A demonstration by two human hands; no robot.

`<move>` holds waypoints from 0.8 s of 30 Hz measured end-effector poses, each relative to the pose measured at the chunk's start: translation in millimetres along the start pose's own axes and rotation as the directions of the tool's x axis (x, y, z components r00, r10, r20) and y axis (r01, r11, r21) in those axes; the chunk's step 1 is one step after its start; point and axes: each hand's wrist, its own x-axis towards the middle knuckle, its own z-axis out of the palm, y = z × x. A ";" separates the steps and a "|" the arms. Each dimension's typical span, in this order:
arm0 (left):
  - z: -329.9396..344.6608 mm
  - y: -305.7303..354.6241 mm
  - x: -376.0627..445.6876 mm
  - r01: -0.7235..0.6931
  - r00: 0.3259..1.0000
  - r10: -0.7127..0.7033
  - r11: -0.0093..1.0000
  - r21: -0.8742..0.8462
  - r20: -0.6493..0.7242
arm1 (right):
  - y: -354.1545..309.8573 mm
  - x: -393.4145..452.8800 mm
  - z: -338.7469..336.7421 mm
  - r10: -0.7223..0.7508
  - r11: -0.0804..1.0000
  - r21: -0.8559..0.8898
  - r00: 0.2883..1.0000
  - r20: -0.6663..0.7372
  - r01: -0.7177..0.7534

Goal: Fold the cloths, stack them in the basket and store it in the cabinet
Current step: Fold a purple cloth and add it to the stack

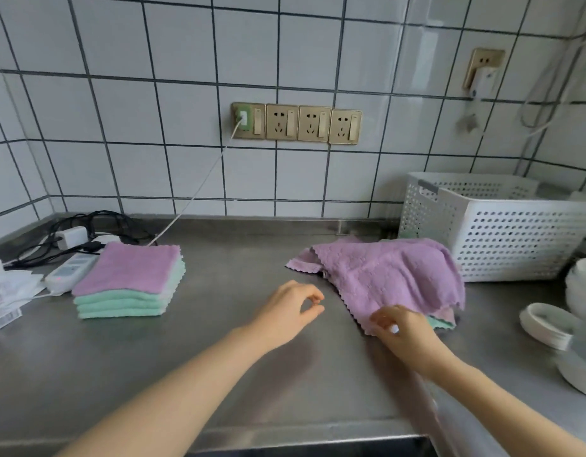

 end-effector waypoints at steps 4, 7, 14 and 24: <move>39.3 20.2 19.9 -0.060 0.989 0.058 0.998 0.009 0.136 | 12.2 0.5 8.5 -0.023 0.998 0.055 0.999 -0.032 0.025; 63.5 27.3 27.4 -0.117 0.982 0.117 0.993 -0.003 0.146 | 10.1 2.8 18.0 -0.107 0.994 0.000 0.993 -0.040 0.107; 88.2 22.1 42.8 -0.129 0.987 0.134 0.990 -0.062 0.090 | 7.3 10.1 7.3 -0.078 0.997 -0.004 0.989 -0.127 0.078; 66.0 37.5 86.2 0.005 0.994 -0.025 0.983 -0.185 -0.102 | -33.0 -5.0 -91.4 0.002 0.885 0.426 0.913 -0.409 0.189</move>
